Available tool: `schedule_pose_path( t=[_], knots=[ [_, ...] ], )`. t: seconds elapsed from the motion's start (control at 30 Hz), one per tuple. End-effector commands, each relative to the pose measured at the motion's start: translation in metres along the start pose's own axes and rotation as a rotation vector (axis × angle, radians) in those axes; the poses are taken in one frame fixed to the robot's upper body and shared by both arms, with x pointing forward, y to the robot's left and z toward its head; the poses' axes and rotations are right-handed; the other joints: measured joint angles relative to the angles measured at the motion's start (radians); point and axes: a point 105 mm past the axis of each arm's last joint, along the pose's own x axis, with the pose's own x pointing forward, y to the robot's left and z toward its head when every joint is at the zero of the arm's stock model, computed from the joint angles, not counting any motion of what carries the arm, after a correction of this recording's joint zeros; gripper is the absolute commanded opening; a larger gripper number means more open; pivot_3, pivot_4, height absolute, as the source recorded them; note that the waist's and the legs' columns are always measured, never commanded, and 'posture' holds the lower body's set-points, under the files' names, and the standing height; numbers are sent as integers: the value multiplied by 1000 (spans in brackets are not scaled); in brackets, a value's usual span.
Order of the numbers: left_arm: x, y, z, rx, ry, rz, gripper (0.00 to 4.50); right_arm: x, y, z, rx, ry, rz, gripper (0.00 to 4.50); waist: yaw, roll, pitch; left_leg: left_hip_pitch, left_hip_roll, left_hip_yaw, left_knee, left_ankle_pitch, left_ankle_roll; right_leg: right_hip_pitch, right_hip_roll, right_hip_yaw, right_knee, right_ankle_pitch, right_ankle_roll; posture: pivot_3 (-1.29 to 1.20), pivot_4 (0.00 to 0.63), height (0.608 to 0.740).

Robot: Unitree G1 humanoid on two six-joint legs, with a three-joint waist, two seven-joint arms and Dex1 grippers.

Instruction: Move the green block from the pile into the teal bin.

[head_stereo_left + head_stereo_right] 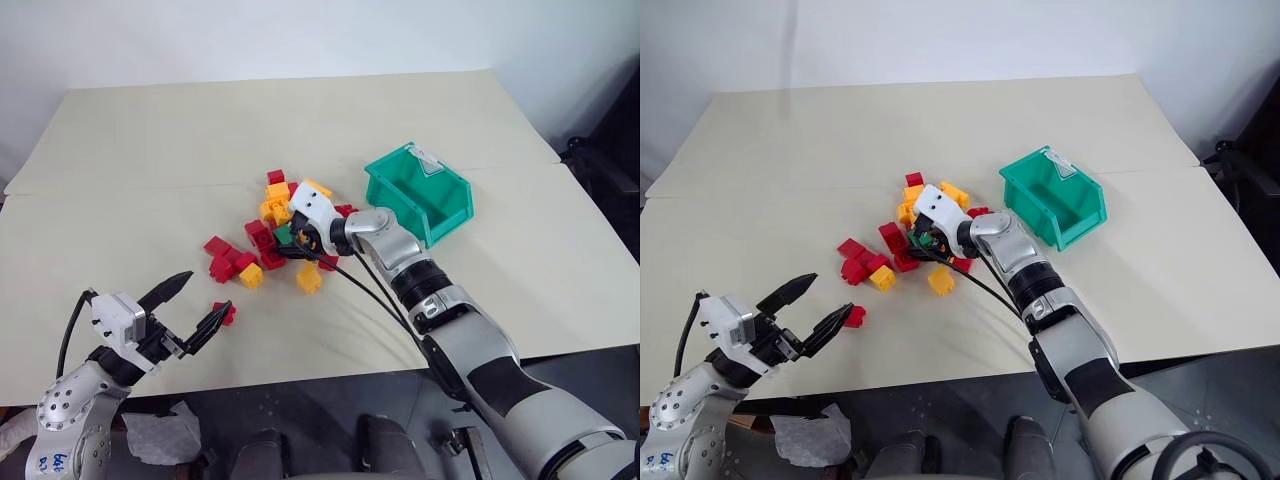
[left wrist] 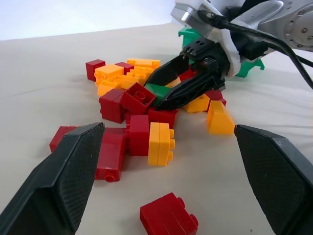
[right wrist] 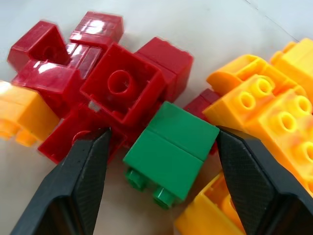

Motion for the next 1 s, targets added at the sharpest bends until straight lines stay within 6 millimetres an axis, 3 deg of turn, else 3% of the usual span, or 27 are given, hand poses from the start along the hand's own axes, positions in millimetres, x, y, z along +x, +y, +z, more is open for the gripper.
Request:
schedule_pose_path(
  t=[0.03,0.1,0.23,0.4,0.53,0.6,0.73,0.83,1.0],
  knots=[
    [0,-1,7,34,-17,-10,4500,4,6,3,-28,2,42,3449,0,0,0,0,0,0,0,0,0,0,0,0,0,0,0,0,150,740],
    [0,-1,7,35,-15,-8,4500,4,4,6,-32,-17,30,3449,0,0,0,0,0,0,0,0,0,0,0,0,0,0,0,0,150,740],
    [0,0,7,36,-16,-4,4500,2,6,7,-41,-43,40,2225,0,0,0,0,0,0,0,0,0,0,0,0,0,0,0,0,150,740],
    [4,-3,10,37,-32,-25,4500,-13,-2,19,-35,-119,12,2144,3,0,0,0,0,0,0,0,0,0,0,0,0,0,0,0,150,740],
    [12,-8,16,39,-54,-77,4500,-41,-9,35,-7,-255,-14,2144,8,0,0,-1,0,-1,0,0,0,0,0,-1,-1,0,0,0,150,740],
    [17,-12,19,37,-64,-111,4500,-59,-10,42,-12,-330,-21,2144,7,0,0,-1,0,-1,0,0,0,0,0,-1,-1,0,0,0,150,740],
    [34,-23,25,32,-87,-217,4500,-123,-27,60,-29,-543,-154,2144,20,0,0,-1,0,-2,0,0,0,0,0,-2,-1,0,0,0,150,740],
    [54,-40,35,14,-129,-338,4500,-179,-58,52,-28,-568,-386,2144,35,0,0,-2,-1,-2,0,0,0,0,0,-2,-2,0,0,0,150,740],
    [73,-59,43,-11,-169,-463,4500,-231,-97,5,30,-437,-660,2144,30,0,0,-1,-1,-1,0,0,0,1,0,-2,-2,0,0,0,150,740]
  ],
)
